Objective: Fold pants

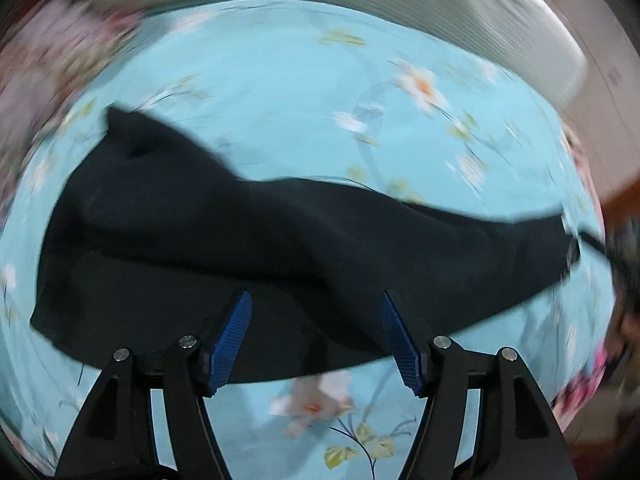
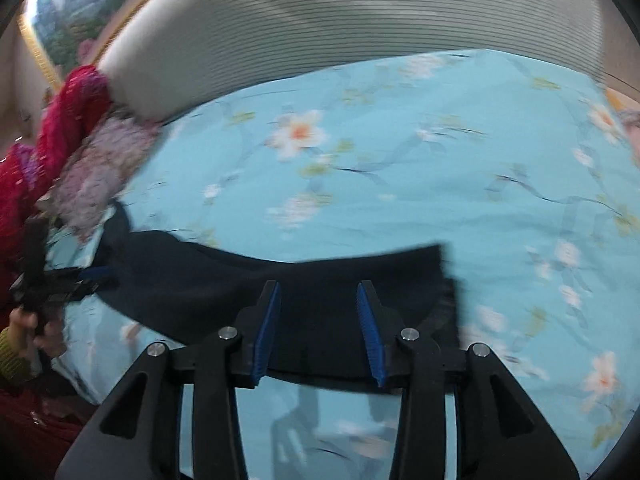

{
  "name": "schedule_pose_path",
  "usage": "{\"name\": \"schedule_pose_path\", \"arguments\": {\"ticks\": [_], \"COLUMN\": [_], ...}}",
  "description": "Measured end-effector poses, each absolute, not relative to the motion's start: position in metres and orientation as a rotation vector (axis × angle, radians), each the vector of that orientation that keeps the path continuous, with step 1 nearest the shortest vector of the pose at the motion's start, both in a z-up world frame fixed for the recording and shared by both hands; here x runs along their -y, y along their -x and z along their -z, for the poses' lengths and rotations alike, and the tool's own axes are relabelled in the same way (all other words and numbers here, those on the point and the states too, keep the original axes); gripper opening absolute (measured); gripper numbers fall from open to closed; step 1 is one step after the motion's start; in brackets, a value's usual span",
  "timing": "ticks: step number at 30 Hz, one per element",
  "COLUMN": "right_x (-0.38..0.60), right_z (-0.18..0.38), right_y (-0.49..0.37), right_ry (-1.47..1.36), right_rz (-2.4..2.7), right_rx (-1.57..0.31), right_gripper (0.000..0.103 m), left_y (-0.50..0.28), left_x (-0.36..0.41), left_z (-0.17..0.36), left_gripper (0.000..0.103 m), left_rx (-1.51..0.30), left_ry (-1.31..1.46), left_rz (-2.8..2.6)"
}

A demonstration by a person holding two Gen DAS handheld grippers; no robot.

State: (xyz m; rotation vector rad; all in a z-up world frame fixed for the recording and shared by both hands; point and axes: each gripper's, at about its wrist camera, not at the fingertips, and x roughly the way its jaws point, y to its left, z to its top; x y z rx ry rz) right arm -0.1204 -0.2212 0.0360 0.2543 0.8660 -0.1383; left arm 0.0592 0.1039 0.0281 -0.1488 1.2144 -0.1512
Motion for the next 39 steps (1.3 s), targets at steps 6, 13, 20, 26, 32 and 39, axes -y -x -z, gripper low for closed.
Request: {"name": "schedule_pose_path", "arguments": {"ticks": [6, 13, 20, 26, 32, 39], "right_x": [0.146, 0.052, -0.019, -0.037, -0.037, -0.048], "right_z": [-0.021, -0.008, 0.011, 0.03, 0.049, 0.067], "right_y": [0.075, 0.033, -0.01, -0.034, -0.055, -0.073], "right_ry": [-0.223, -0.155, -0.057, 0.002, 0.059, 0.164], "right_rz": [-0.085, -0.33, -0.483, -0.483, -0.439, -0.439], "right_rx": [-0.915, -0.945, -0.988, -1.041, -1.073, -1.126], "right_gripper": [0.041, 0.041, 0.041, 0.041, 0.041, 0.012], "left_y": [-0.097, -0.146, -0.174, -0.171, -0.141, -0.111], "left_x": [-0.149, -0.158, -0.167, -0.185, -0.203, -0.215], "left_z": [-0.04, -0.036, -0.013, 0.0, -0.014, -0.02], "left_gripper": [0.07, 0.071, 0.071, 0.019, 0.007, 0.005], "left_rx": [-1.233, -1.299, -1.378, -1.372, -1.287, -1.242], "left_ry": [0.256, 0.21, 0.179, 0.197, 0.23, 0.27], "left_rz": [-0.025, -0.151, -0.241, -0.222, -0.162, -0.118]}}
